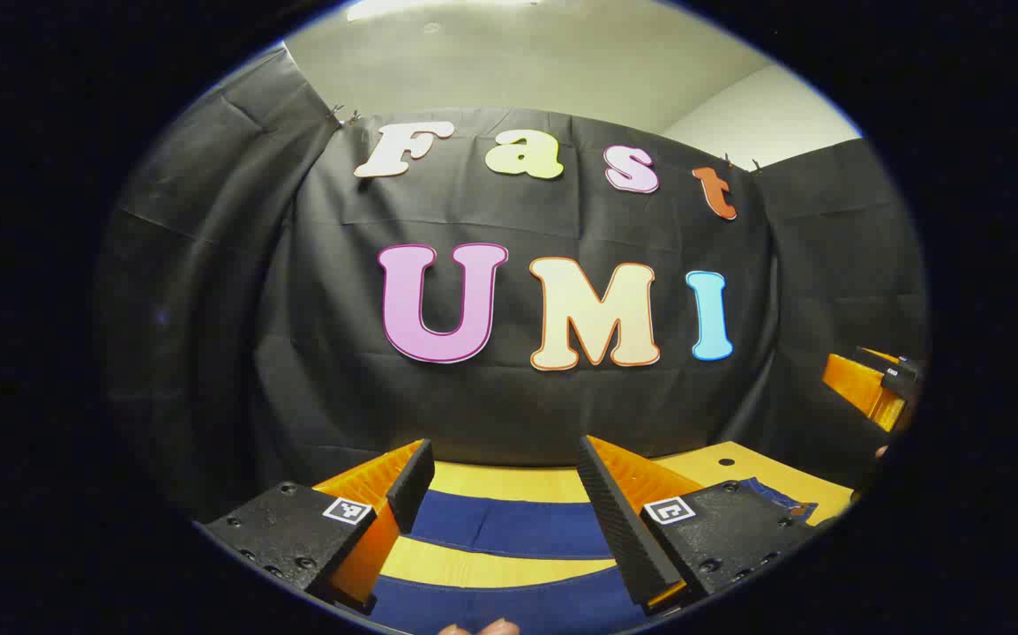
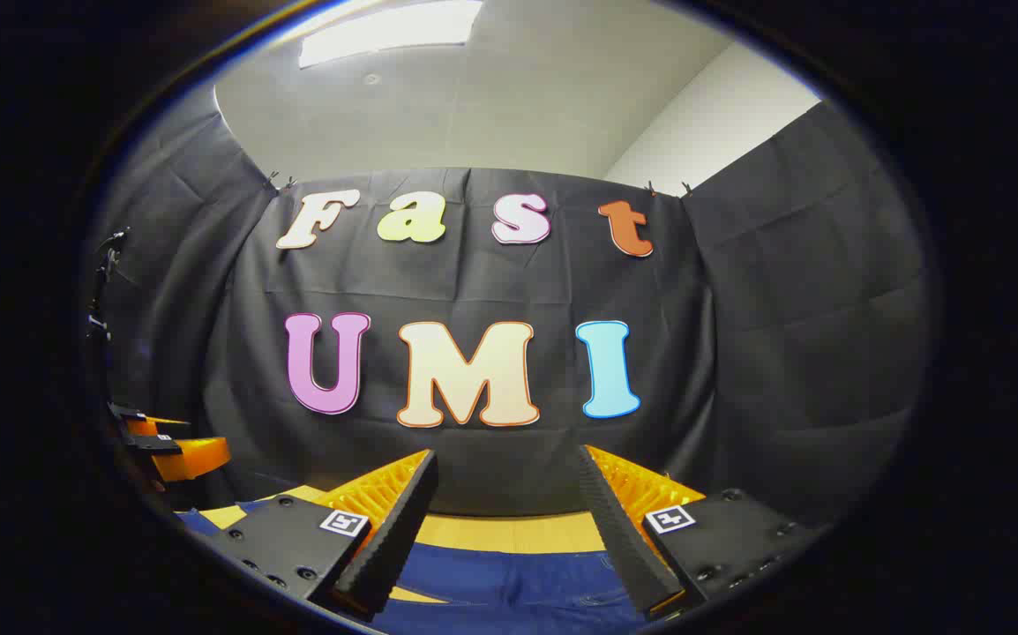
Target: Grasp the waist and the cuffs of the jeans and fold them to make the two legs overlap; first hold the waist and fold one-third of the jeans toward the cuffs, then hold the cuffs and fold the remaining one-third in the same direction to finish folding.
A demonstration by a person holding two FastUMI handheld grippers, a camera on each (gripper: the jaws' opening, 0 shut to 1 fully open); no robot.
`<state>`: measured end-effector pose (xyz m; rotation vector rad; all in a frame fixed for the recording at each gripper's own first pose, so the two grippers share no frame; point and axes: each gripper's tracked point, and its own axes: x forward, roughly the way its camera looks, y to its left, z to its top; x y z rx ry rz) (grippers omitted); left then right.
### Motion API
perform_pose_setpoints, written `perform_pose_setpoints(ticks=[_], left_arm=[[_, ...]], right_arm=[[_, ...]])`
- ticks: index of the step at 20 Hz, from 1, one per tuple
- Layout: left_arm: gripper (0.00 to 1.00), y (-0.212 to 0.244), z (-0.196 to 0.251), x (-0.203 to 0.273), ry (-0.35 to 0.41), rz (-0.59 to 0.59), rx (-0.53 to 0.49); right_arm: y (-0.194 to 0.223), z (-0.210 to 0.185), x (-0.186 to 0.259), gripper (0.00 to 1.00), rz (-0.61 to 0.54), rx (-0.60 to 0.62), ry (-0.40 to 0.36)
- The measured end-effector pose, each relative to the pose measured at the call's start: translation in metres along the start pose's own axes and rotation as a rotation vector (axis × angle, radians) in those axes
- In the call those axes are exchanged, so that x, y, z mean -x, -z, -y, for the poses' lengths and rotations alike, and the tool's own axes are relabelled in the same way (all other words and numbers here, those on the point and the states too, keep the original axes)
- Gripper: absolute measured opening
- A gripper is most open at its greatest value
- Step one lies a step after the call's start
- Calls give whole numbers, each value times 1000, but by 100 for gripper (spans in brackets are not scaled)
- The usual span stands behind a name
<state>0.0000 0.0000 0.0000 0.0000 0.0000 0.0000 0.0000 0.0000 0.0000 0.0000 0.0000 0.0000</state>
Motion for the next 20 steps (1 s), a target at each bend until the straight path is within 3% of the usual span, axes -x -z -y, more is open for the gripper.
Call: perform_pose_setpoints(ticks=[16, 20], left_arm=[[95, 7, -6, 5, -34, -18, -9], [95, 40, -10, 27, 68, -113, -178]], right_arm=[[5, -3, 6, 98, -13, 15, -50], [12, 0, 8, 98, -31, 21, -57]])
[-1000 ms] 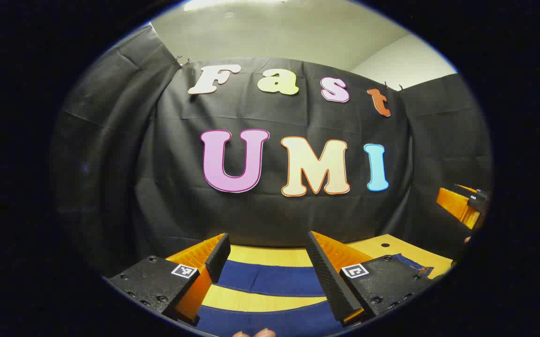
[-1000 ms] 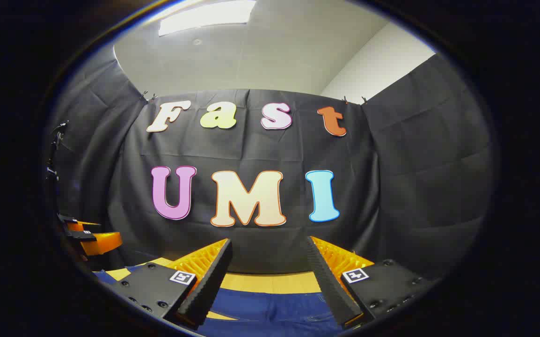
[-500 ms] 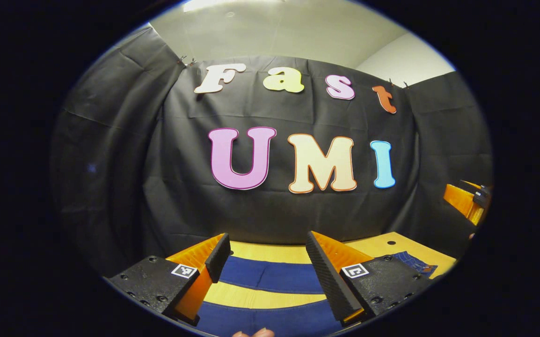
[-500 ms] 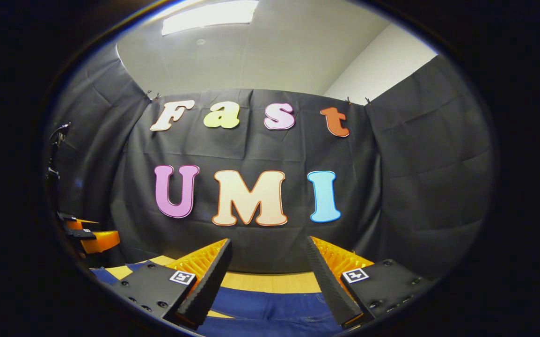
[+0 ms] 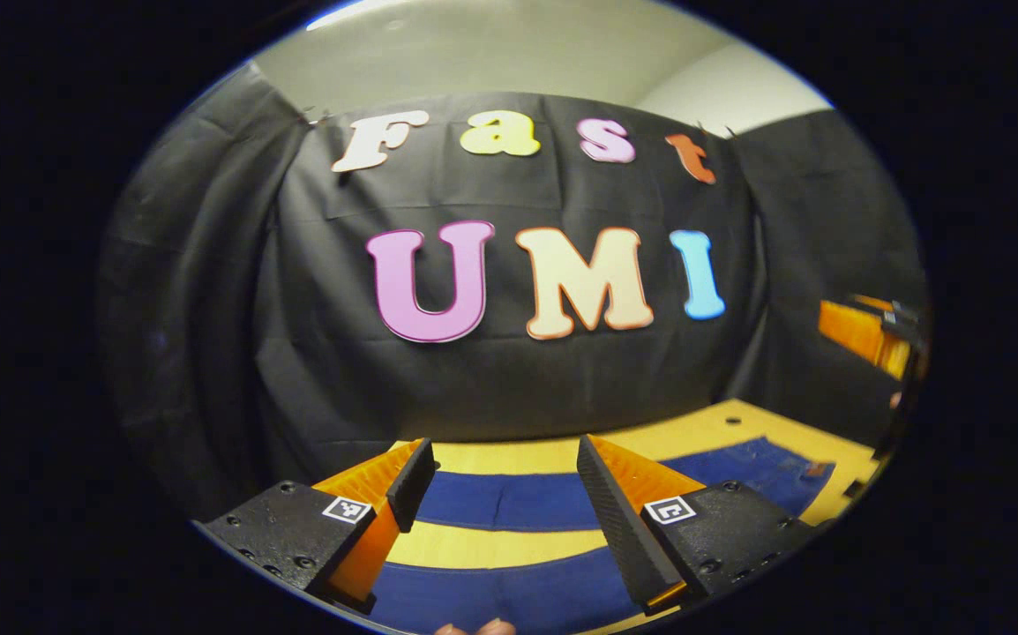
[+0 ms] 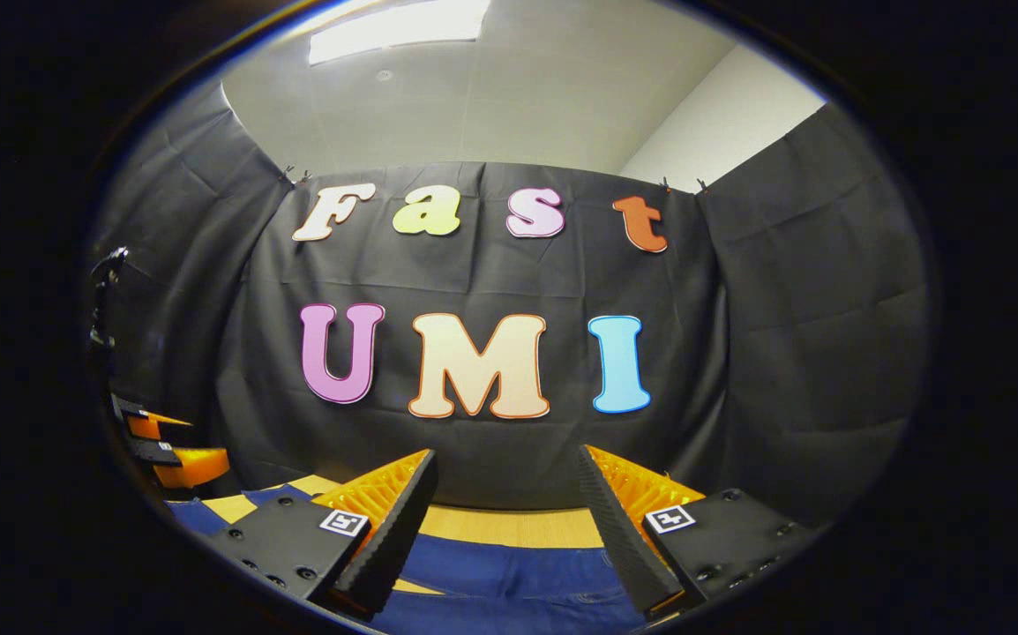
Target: Grasp the waist and the cuffs of the jeans and fold them to make the two legs overlap; first hold the waist and fold one-third of the jeans toward the cuffs, then hold the cuffs and fold the remaining one-third in the same direction to finish folding.
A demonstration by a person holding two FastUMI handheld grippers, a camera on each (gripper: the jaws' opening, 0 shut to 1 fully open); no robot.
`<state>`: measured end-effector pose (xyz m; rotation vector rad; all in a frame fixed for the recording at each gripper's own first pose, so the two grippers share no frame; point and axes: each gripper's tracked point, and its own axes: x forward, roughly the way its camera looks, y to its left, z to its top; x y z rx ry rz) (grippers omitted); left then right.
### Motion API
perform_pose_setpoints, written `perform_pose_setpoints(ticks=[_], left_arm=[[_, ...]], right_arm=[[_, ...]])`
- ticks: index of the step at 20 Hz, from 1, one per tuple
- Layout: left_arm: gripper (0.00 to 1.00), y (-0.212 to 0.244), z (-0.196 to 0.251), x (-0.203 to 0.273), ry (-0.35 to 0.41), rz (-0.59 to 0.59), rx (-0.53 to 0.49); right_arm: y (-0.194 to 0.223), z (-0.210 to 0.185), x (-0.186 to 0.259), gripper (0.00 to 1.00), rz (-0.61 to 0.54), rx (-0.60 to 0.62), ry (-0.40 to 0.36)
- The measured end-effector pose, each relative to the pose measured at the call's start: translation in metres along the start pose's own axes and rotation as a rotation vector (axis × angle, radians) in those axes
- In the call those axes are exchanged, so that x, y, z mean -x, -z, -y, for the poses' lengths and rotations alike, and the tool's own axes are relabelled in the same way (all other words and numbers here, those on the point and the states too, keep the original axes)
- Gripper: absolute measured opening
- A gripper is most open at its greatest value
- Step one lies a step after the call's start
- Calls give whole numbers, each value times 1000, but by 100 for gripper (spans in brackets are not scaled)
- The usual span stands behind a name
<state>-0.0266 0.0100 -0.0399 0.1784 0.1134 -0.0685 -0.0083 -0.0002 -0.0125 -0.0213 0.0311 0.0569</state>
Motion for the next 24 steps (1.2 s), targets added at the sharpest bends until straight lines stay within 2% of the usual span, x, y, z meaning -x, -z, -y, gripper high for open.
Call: perform_pose_setpoints(ticks=[2, 5, 6, 7, 15, 24], left_arm=[[95, 28, -8, 10, 11, -53, -102], [93, 69, -25, 24, 17, -153, -184], [100, 80, -29, 32, 20, -183, -212], [95, 92, -34, 37, 25, -212, -242], [95, 200, -72, 91, 170, -484, -597], [96, 299, -130, 139, 270, -762, -833]], right_arm=[[6, 2, 3, 98, -10, 10, 0], [20, -1, 4, 99, -44, 22, -12], [25, -3, 5, 99, -54, 28, -16], [27, -4, 6, 99, -59, 33, -20], [46, -19, 19, 98, -100, 67, -43], [66, -18, 31, 98, -140, 117, -17]])
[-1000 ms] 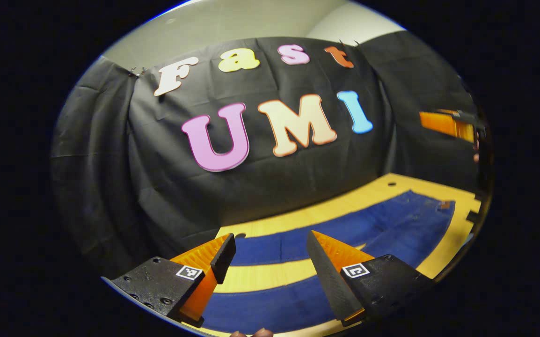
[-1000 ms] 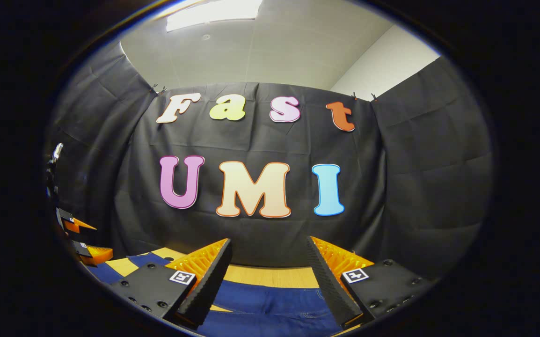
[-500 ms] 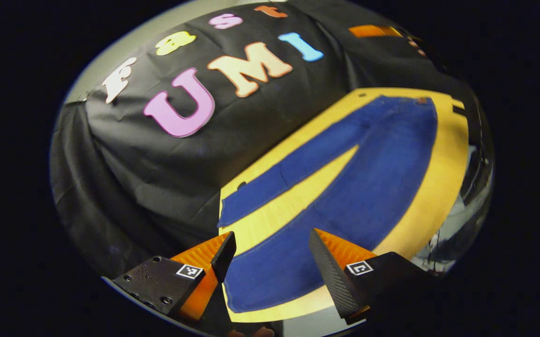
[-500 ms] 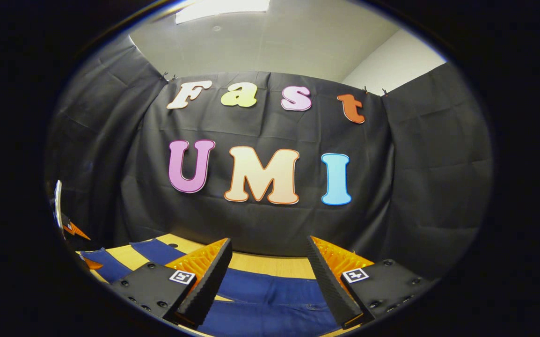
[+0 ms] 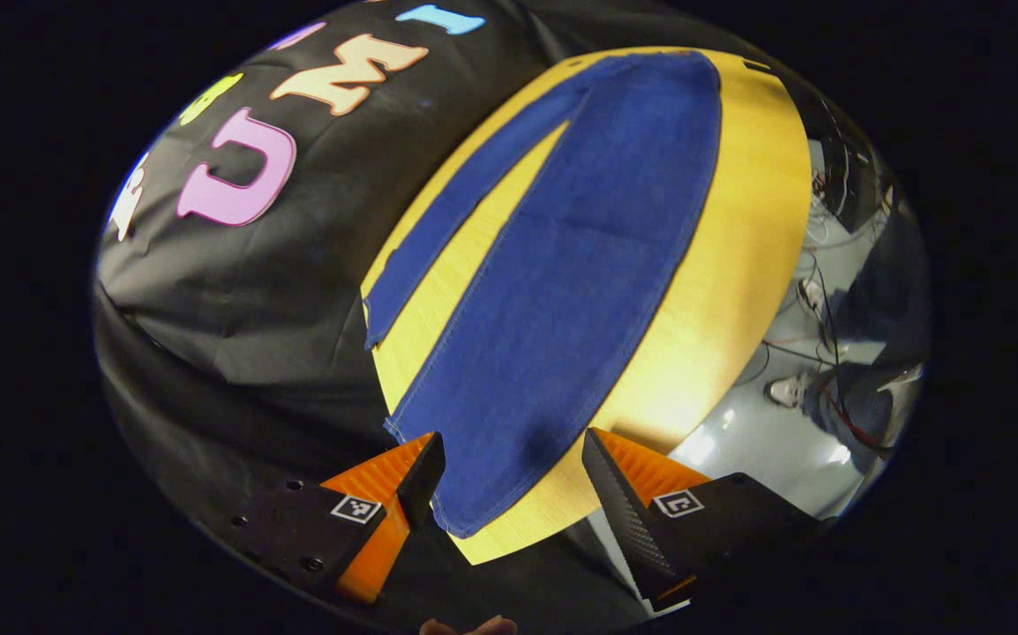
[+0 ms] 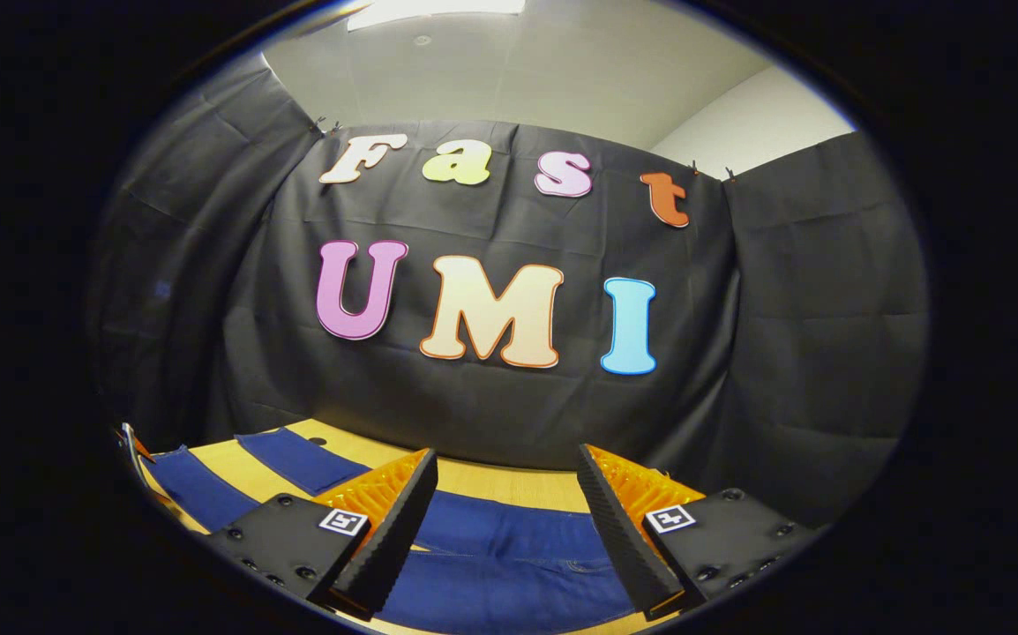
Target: Grasp the waist and the cuffs of the jeans and fold them to make the two legs overlap; first hold the waist and fold one-third of the jeans toward the cuffs, then hold the cuffs and fold the remaining one-third in the same direction to finish folding.
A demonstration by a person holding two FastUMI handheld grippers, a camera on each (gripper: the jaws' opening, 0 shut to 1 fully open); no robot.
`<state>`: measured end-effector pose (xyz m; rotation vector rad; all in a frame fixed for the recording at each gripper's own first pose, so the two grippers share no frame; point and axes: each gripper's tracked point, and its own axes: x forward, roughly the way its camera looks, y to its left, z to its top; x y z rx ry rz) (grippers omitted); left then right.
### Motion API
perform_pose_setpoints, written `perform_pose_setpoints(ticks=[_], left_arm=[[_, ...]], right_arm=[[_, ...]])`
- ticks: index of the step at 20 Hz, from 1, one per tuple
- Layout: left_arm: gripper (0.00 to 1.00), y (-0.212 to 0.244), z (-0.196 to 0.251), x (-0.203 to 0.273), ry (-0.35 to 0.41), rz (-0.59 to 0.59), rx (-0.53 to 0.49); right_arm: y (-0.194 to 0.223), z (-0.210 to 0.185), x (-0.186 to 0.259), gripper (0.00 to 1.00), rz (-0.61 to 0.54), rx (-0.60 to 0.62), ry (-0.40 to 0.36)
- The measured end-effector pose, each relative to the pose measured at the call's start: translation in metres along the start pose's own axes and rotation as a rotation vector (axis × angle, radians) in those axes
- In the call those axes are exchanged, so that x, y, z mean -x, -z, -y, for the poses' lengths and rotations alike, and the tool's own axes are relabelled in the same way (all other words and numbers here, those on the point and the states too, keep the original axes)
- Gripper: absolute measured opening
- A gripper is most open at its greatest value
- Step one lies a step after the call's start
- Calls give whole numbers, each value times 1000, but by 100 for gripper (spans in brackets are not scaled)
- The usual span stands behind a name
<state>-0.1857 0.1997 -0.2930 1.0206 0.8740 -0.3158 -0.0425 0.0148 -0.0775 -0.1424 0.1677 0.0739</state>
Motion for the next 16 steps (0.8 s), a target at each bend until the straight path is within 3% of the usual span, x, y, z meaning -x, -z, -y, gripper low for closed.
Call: perform_pose_setpoints(ticks=[3, 4, 5, 12, 13, 16], left_arm=[[96, 5, 1, -14, 7, -19, -70], [90, 0, -3, -17, 2, -11, -97], [92, 0, -5, -24, 9, -7, -109], [83, -12, -18, -55, 75, -5, -219], [79, -11, -12, -59, 123, -16, -204], [35, -7, 2, -58, 179, -40, -189]], right_arm=[[5, 1, 2, 98, -16, 16, 12], [6, 2, 4, 98, -18, 24, 18], [5, 5, 5, 98, -18, 31, 25], [19, 29, 13, 98, -42, 38, 90], [23, 30, 14, 98, -50, 35, 92], [35, 37, 17, 98, -73, 36, 97]])
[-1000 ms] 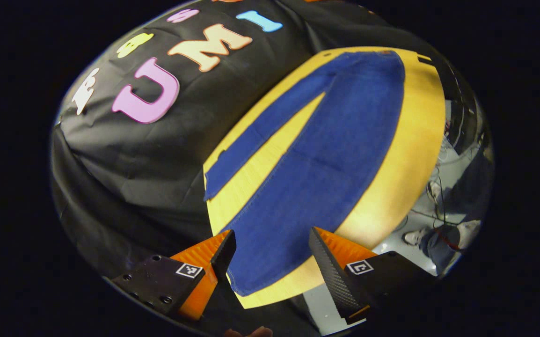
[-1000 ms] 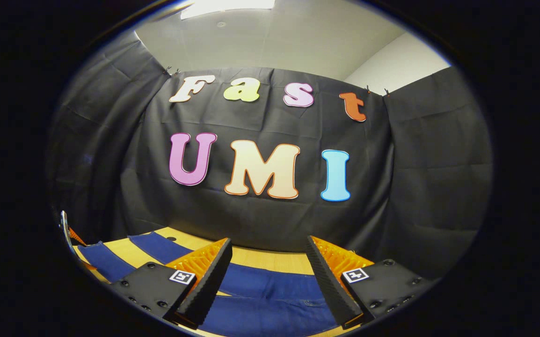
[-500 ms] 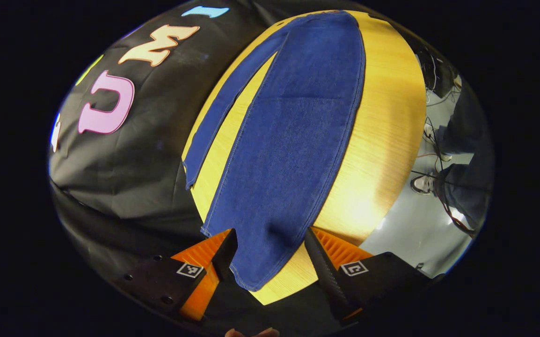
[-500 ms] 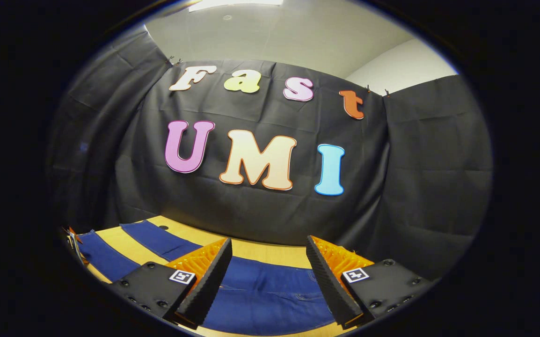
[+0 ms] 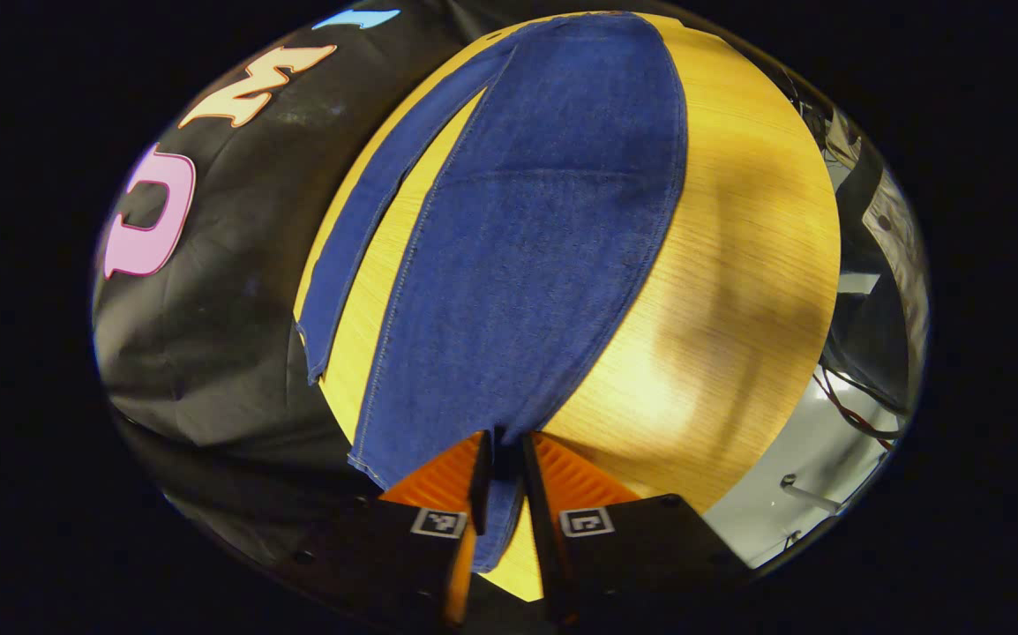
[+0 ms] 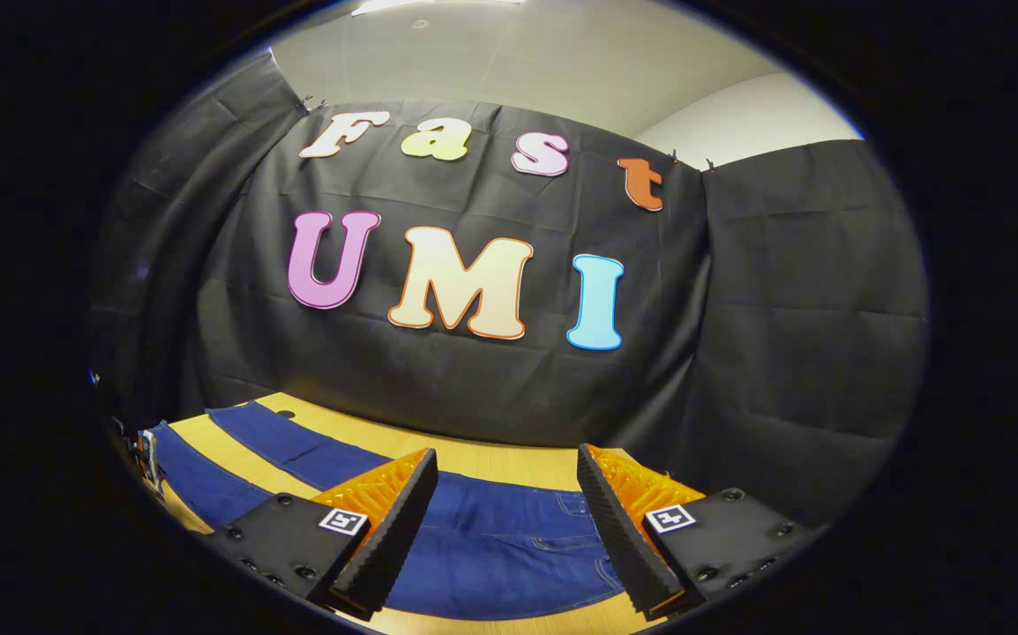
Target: Grasp the waist and the cuffs of the jeans and fold them to make the two legs overlap; first hold the waist and fold one-third of the jeans toward the cuffs, then hold the cuffs and fold the remaining one-third in the same direction to finish folding.
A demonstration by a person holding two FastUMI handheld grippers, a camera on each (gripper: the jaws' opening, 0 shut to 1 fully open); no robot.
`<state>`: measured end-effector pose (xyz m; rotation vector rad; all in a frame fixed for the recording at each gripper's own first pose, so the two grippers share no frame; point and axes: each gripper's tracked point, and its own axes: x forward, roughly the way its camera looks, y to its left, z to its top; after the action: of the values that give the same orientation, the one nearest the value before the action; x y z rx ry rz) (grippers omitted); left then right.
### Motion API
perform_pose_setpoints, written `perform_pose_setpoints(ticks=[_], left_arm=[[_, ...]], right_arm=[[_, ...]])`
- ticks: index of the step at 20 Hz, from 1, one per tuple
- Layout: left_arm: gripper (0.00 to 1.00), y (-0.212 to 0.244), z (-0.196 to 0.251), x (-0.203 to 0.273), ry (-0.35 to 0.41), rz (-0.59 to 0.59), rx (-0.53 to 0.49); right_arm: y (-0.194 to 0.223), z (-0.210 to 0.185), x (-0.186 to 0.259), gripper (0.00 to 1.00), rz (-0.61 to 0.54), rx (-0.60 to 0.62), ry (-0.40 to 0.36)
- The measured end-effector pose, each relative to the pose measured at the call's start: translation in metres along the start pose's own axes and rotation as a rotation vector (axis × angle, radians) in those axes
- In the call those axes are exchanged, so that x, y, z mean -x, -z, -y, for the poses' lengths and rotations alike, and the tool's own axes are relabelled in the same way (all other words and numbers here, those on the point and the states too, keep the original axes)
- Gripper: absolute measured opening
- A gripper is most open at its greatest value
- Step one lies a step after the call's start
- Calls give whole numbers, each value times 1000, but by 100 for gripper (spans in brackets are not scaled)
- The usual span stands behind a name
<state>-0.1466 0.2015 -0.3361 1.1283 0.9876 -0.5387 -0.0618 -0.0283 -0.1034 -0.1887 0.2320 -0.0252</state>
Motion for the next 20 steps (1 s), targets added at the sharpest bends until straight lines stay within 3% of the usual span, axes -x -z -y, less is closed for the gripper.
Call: perform_pose_setpoints(ticks=[2, 4, 7, 10, 20], left_arm=[[10, 0, -3, -2, -19, -10, 19], [0, 0, -1, -1, -22, -10, 63], [0, -1, 1, 0, 2, -21, 133], [0, -2, 2, 2, -6, -49, 123], [0, 0, 0, 0, -16, -108, 128]], right_arm=[[10, 7, 0, 98, -19, 26, -7], [23, 20, 1, 98, -46, 81, -20], [48, 48, 0, 98, -92, 248, -52], [91, 73, 1, 99, -168, 409, -118], [242, 104, 13, 99, -439, 868, -422]])
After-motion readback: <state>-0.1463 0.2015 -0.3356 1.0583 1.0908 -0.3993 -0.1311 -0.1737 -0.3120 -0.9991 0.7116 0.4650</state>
